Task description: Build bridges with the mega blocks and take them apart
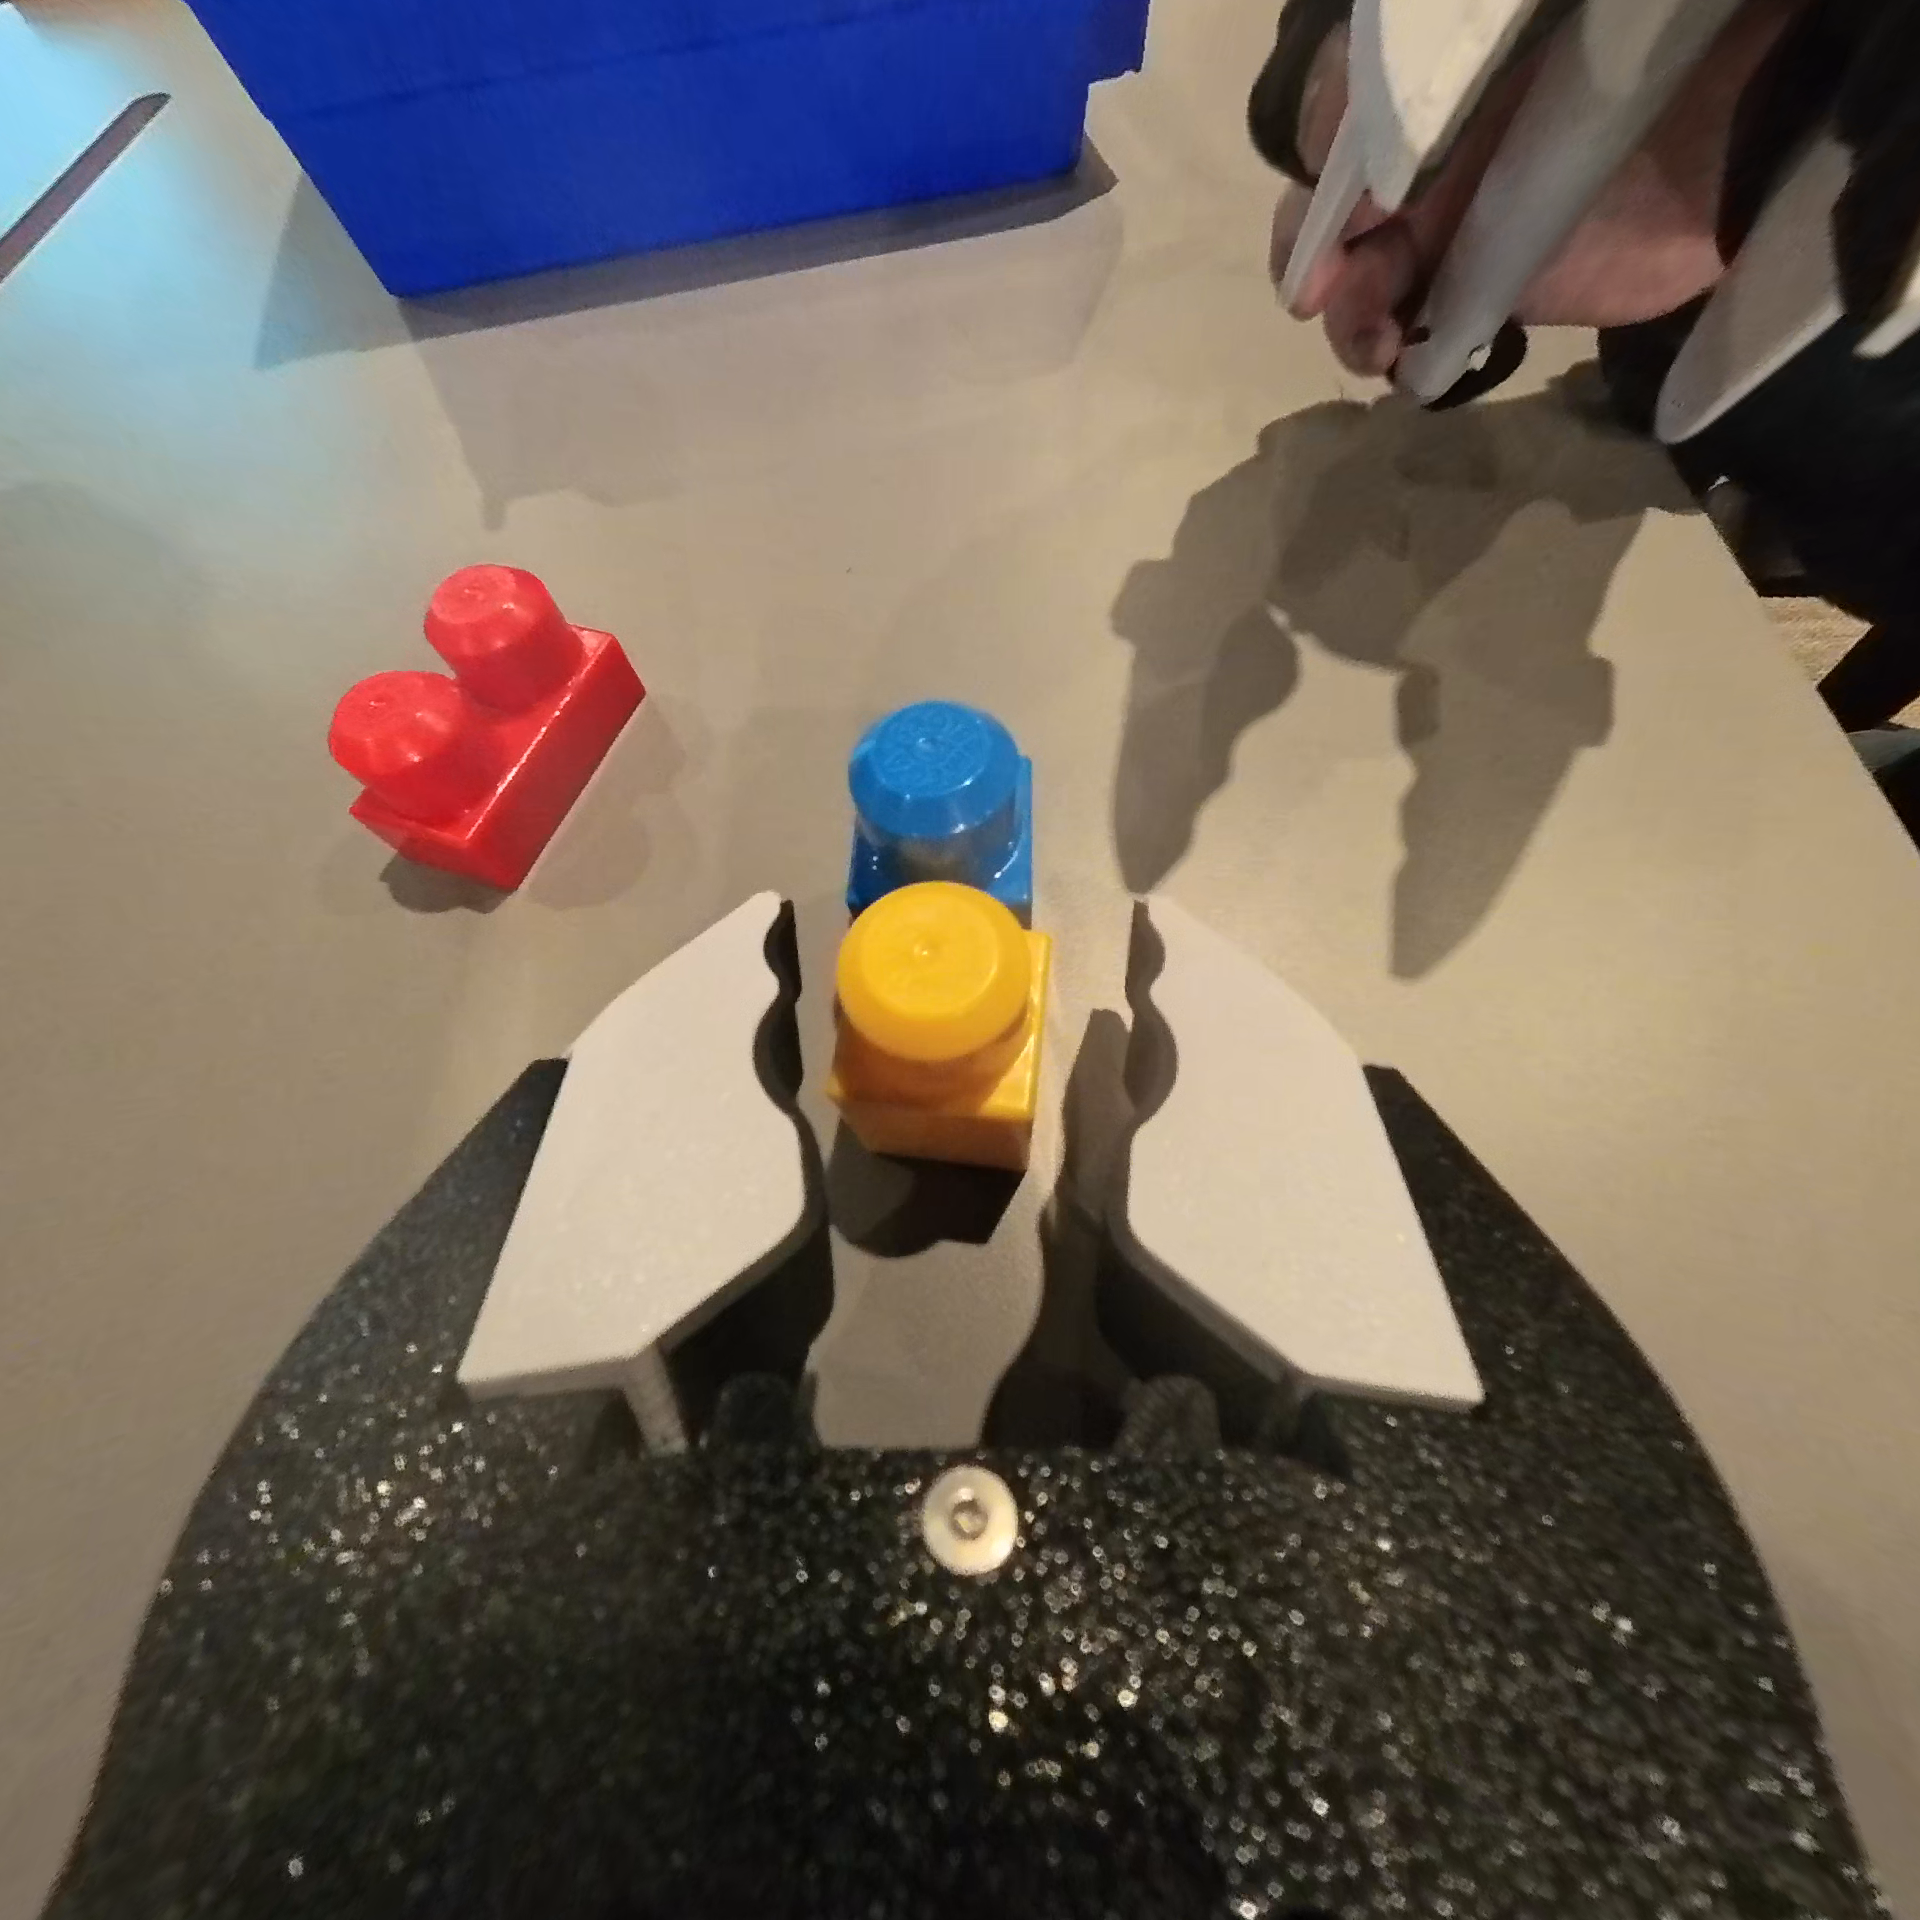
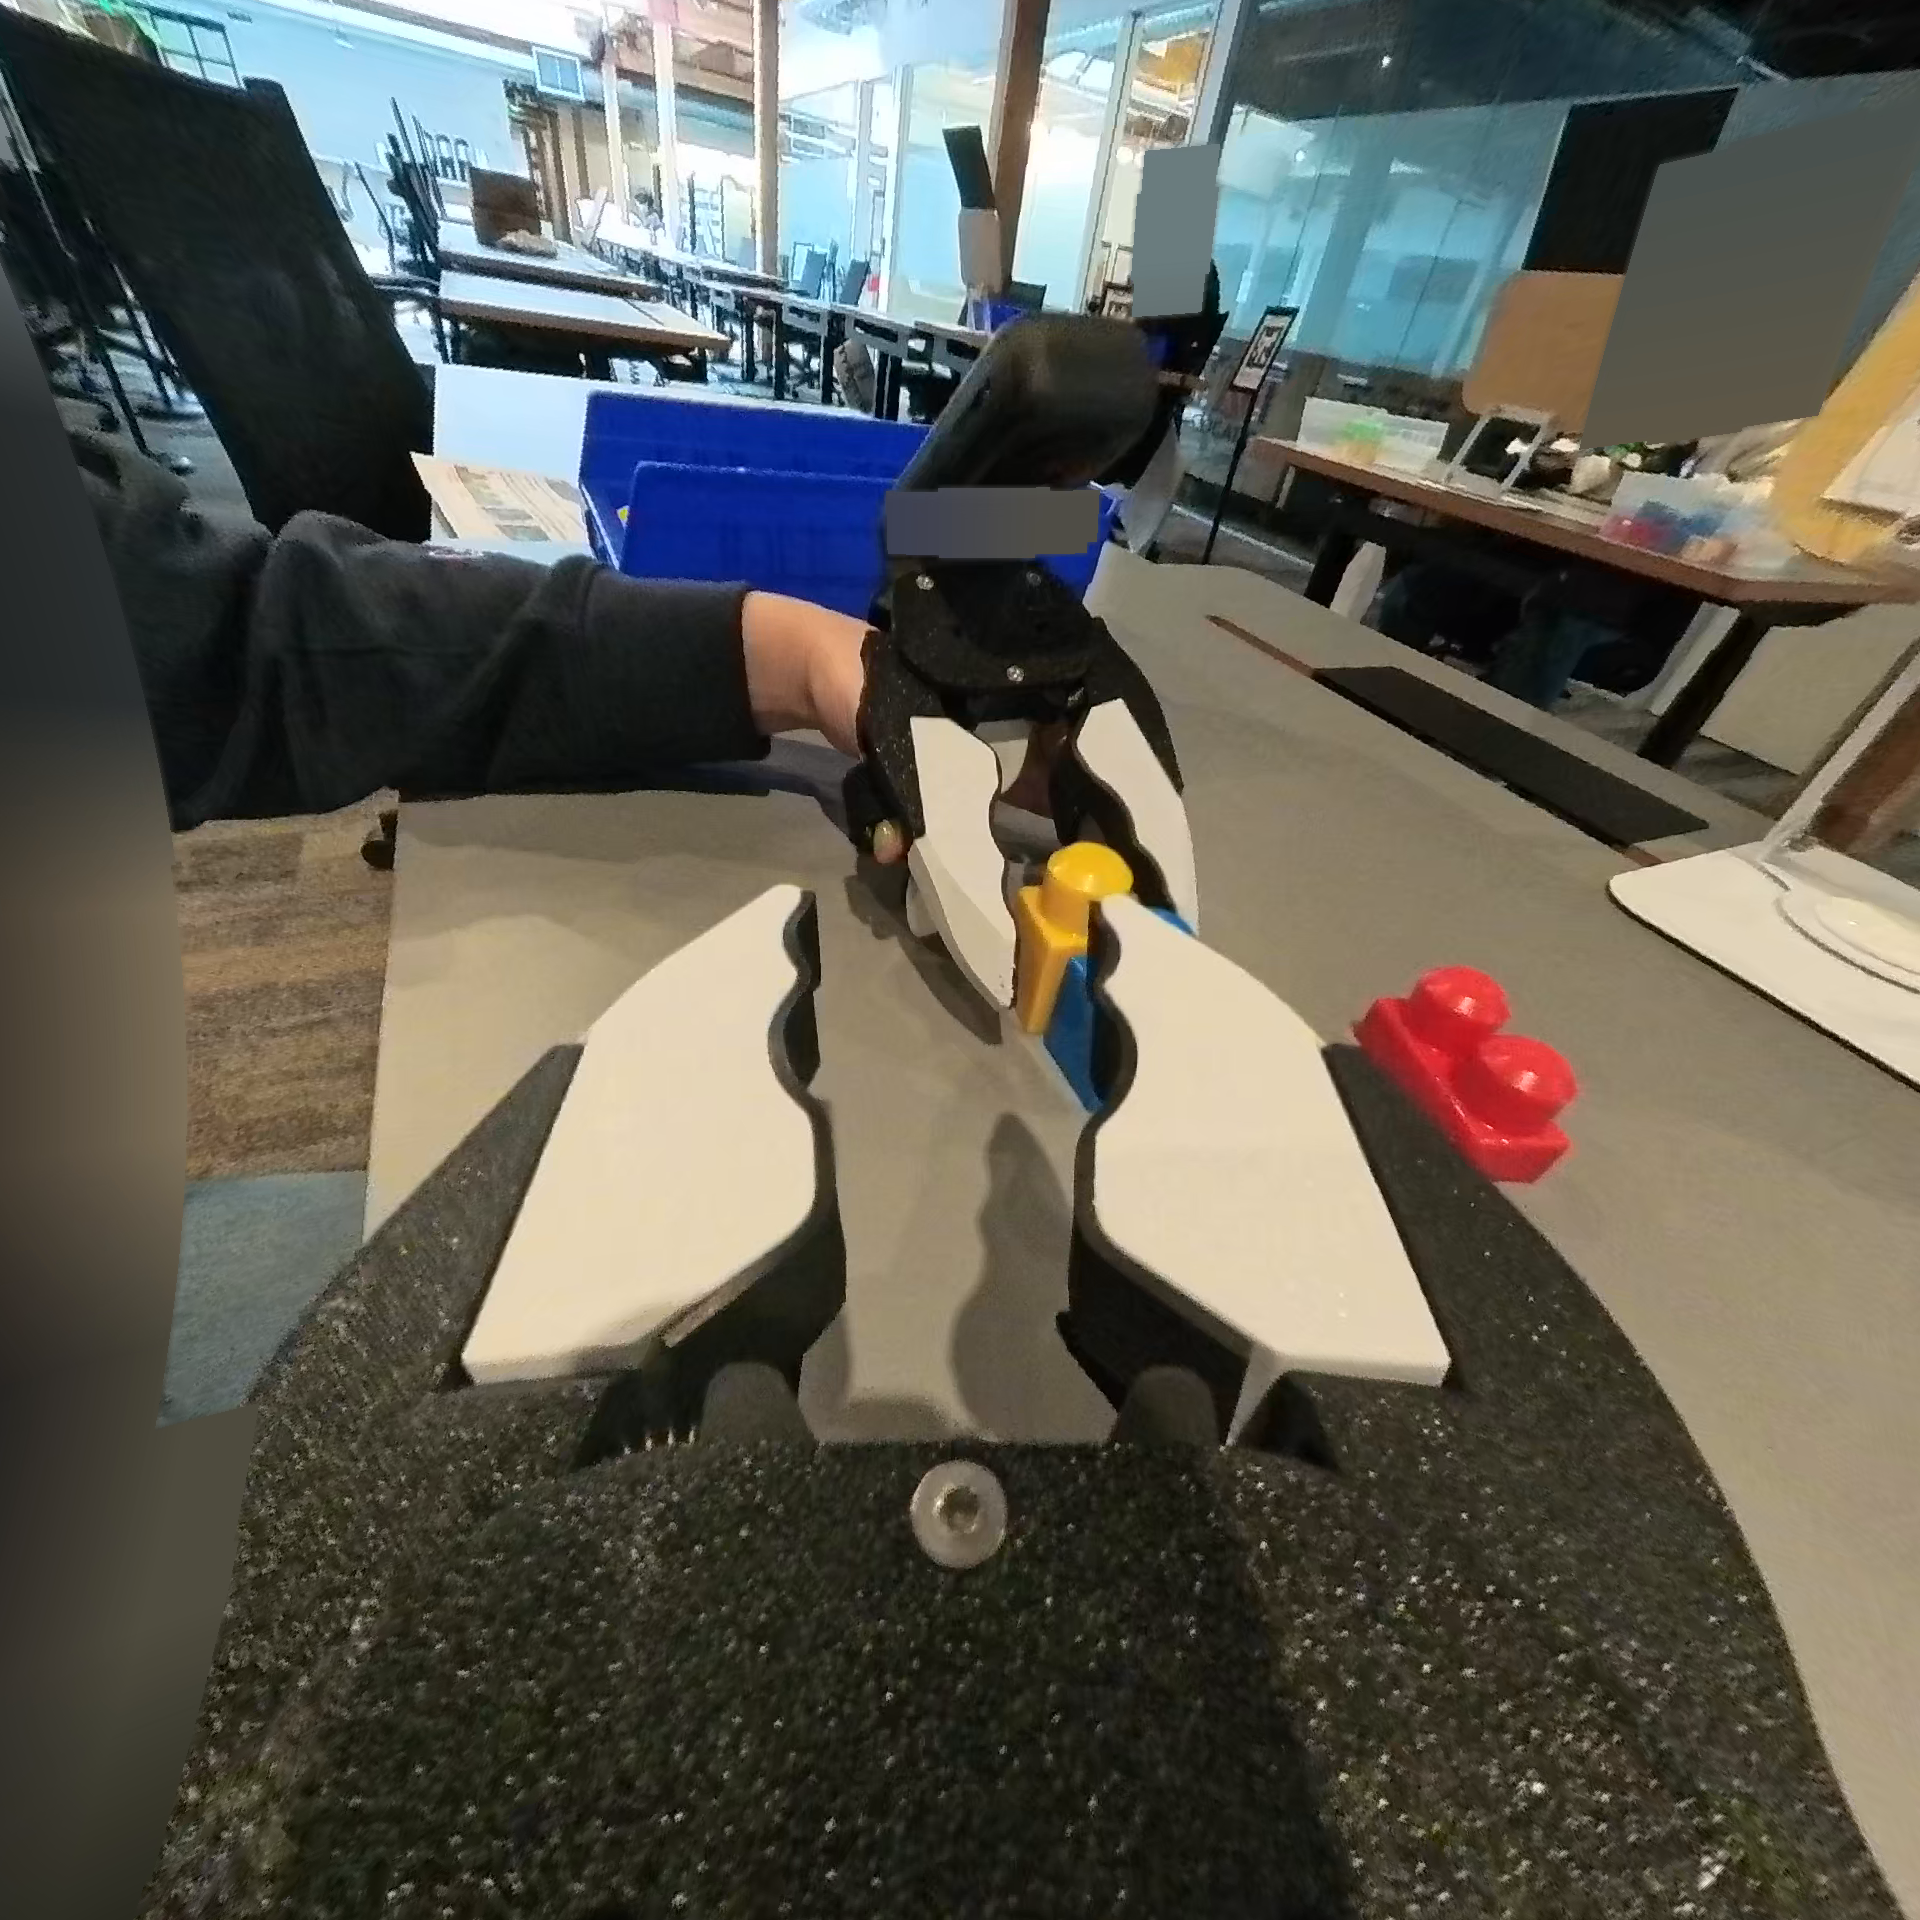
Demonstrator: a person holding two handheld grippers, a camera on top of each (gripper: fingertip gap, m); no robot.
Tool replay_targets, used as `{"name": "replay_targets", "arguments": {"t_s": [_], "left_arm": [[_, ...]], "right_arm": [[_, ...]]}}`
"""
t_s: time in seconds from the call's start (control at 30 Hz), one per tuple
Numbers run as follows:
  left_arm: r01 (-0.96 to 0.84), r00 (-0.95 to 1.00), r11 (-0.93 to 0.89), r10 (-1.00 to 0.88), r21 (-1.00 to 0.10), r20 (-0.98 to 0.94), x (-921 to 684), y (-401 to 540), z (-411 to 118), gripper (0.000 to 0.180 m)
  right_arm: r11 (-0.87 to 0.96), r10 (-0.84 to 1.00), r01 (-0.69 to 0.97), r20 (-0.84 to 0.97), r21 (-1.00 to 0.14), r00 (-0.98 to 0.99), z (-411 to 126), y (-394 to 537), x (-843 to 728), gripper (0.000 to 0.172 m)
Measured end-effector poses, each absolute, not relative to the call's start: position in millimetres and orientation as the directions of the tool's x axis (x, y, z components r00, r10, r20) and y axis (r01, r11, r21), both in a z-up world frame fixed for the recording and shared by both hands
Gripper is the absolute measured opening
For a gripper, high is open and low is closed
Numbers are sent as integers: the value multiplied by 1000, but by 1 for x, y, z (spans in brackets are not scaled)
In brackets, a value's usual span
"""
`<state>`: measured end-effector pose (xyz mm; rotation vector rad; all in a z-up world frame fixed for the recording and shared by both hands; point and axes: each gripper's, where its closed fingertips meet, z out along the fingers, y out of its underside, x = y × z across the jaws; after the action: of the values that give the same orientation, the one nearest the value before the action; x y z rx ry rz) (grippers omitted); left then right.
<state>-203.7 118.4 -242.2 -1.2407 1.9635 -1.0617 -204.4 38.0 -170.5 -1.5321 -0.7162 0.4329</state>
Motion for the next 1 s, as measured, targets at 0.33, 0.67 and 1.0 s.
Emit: {"name": "replay_targets", "arguments": {"t_s": [0.33, 0.67, 1.0], "left_arm": [[-461, -397, 249, -916, -852, -53, -203, 119, -243, 62], [-471, -393, 239, -919, -849, -40, -203, 120, -245, 64], [-510, -363, 250, -930, -823, -58, -203, 125, -250, 70]], "right_arm": [[30, 655, 195, 167, -980, 737, -174, 37, -203, 48], [60, 652, 210, 198, -976, 732, -169, 33, -204, 47], [93, 637, 207, 218, -974, 739, -163, 30, -205, 46]]}}
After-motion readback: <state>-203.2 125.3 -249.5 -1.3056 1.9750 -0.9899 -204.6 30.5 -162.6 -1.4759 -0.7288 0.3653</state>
